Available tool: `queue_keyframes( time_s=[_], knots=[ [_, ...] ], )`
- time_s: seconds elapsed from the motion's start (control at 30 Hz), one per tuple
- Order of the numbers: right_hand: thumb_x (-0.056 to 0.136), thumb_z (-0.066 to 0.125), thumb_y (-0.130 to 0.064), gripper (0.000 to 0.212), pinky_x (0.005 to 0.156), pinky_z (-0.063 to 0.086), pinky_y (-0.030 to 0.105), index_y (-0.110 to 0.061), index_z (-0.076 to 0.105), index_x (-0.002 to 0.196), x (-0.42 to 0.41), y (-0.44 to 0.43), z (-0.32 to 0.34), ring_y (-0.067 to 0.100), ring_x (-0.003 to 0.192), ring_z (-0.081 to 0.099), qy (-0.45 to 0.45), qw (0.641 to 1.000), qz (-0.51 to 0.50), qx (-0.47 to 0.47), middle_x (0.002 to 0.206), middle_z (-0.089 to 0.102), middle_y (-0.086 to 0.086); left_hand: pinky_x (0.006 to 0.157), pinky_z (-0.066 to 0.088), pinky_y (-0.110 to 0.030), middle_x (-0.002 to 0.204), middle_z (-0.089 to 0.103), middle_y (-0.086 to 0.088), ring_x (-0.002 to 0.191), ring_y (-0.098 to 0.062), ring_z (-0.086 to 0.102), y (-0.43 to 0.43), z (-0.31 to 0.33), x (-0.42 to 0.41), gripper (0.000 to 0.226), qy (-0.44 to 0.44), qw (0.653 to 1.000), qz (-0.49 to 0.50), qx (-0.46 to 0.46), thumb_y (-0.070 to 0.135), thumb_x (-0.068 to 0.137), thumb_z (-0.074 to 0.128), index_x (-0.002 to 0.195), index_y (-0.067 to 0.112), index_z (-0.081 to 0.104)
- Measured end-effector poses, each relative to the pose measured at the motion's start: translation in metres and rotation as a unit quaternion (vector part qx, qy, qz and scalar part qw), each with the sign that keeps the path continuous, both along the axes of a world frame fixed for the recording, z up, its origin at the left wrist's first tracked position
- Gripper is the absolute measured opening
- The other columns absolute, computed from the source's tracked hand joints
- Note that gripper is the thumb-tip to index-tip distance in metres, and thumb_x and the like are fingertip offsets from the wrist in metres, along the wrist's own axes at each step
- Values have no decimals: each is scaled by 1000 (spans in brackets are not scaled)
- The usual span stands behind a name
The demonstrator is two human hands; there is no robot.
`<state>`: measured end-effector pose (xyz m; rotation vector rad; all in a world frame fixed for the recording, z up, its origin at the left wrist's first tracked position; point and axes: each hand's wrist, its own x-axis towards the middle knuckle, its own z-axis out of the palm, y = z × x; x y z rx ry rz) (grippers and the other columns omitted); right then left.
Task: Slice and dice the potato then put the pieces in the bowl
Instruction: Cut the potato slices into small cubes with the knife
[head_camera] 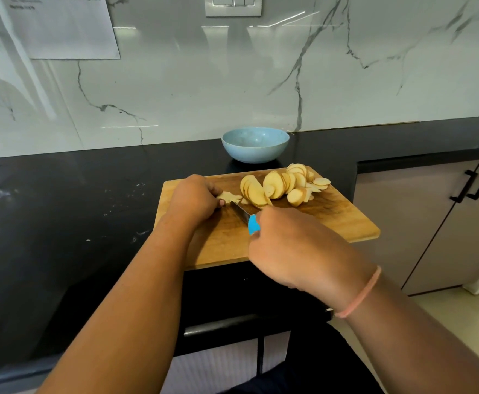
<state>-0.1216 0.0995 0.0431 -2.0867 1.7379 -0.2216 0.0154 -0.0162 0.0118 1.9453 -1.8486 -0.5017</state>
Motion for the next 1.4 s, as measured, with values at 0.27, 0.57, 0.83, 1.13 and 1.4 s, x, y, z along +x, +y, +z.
queue_keyframes(
  time_s=[0.27, 0.57, 0.83, 1.13, 1.4],
  knots=[
    [96, 42, -26, 7, 53, 36, 23, -19, 43, 96, 11, -31, 5, 11, 66, 46, -25, 998, -19, -56, 76, 46, -2, 58, 41, -17, 102, 63, -5, 82, -13, 57, -11, -7, 5, 25, 46, 999, 27, 9, 16, 90, 62, 114, 12, 60],
    [96, 44, -26, 13, 58, 36, 26, -19, 49, 105, 21, -36, -11, 12, 70, 44, -4, 1000, -13, -25, 74, 42, -4, 52, 35, -18, 102, 62, -6, 77, -12, 57, -15, -15, 4, 41, 81, 995, 53, -18, 13, 90, 64, 127, 15, 46],
    [96, 42, -27, 37, 62, 47, 27, -19, 45, 132, -13, -3, -8, 12, 69, 53, -3, 1000, -1, -6, 81, 50, -3, 56, 41, -19, 99, 62, -2, 83, -13, 59, -14, -18, 4, 33, 61, 996, 39, -43, 15, 90, 64, 120, 15, 51],
    [99, 37, -30, 41, 45, 45, 23, -27, 40, 141, -47, -23, -19, 8, 49, 50, -146, 980, -85, -102, 69, 53, -4, 78, 44, -21, 110, 62, 8, 89, -7, 54, -6, -17, -16, 31, -37, 993, -87, -76, 19, 90, 58, 119, 29, 62],
    [101, 38, -32, 45, 46, 38, 17, -25, 35, 145, -47, -38, -39, 8, 58, 49, -165, 972, -106, -130, 82, 51, -9, 79, 46, -24, 108, 63, 4, 87, -11, 56, -9, -18, -17, 25, -86, 985, -111, -100, 19, 92, 55, 115, 26, 63]
  ],
)
